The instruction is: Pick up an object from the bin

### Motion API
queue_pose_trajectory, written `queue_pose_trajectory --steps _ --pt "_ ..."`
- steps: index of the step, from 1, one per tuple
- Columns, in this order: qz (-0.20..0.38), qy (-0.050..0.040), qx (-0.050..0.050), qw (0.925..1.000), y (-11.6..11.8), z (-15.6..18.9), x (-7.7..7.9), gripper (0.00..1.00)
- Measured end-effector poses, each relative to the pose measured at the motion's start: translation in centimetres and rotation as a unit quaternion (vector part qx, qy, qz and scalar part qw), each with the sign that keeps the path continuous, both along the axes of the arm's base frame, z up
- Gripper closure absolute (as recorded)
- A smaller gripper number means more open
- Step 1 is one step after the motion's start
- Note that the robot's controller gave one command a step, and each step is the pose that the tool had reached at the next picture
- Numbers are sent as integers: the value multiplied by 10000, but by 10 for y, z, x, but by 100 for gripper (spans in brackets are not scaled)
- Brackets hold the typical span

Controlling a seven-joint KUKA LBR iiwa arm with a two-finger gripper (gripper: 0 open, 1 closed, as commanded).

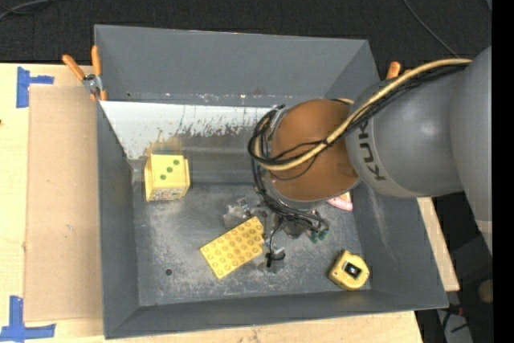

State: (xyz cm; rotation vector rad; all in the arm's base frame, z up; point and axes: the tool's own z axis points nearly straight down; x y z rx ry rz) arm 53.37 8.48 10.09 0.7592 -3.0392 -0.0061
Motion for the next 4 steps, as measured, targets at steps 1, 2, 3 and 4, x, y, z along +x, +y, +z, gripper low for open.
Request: queue_pose_trajectory --steps 1,2,3,4 --pt "-575 -23 -4 9983 -2 -32 7 0" --pt "1107 -36 28 9938 -6 -30 2 100" --pt "1103 -36 30 9939 -6 -30 2 100" --pt "1102 26 29 9939 -6 6 -2 100"
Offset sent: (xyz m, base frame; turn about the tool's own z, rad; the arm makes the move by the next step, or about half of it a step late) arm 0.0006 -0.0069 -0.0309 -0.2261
